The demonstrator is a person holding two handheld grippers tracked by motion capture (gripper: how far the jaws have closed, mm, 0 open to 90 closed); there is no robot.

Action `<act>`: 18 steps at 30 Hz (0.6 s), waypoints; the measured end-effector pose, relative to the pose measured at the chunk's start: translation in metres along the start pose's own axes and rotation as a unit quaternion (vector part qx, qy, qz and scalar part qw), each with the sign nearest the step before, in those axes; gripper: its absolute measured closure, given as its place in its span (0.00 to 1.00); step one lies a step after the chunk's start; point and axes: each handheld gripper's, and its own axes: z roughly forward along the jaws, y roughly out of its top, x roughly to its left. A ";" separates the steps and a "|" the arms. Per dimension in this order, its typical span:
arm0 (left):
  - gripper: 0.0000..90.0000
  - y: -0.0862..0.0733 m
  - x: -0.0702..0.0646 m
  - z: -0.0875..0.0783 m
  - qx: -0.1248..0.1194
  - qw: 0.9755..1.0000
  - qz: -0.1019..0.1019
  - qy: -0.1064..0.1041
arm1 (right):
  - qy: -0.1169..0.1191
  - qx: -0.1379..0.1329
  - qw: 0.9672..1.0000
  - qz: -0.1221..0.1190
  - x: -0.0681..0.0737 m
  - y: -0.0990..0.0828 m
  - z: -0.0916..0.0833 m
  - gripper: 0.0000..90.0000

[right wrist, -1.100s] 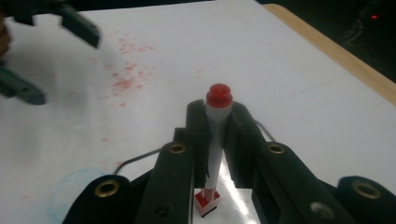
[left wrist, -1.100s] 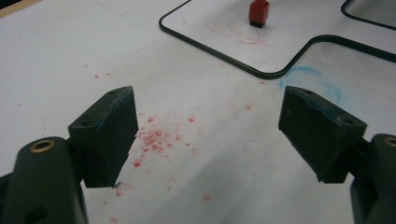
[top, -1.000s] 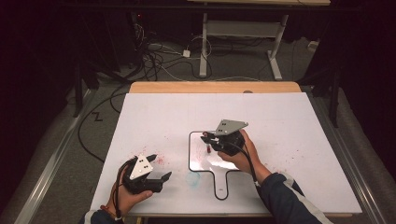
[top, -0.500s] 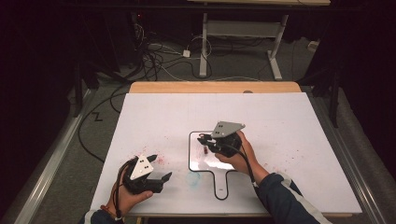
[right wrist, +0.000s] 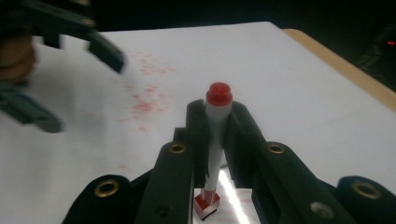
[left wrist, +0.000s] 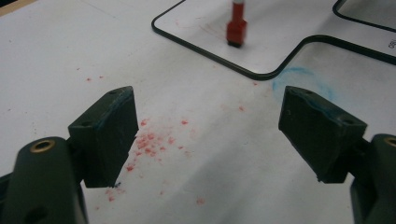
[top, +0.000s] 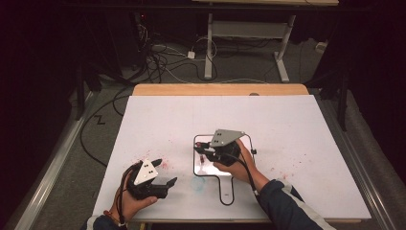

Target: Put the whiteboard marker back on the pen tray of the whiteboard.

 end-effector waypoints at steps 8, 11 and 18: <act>0.21 0.000 -0.001 0.002 0.003 1.000 0.003 -0.002 | -0.044 0.002 0.999 0.012 -0.020 -0.006 -0.002 0.90; 0.21 0.001 0.000 0.002 0.004 1.000 0.004 -0.002 | 0.002 -0.009 1.000 0.012 -0.008 -0.003 0.001 0.90; 0.21 0.000 -0.001 0.003 0.005 1.000 0.004 -0.003 | -0.038 -0.001 0.999 0.009 -0.019 -0.004 0.003 0.90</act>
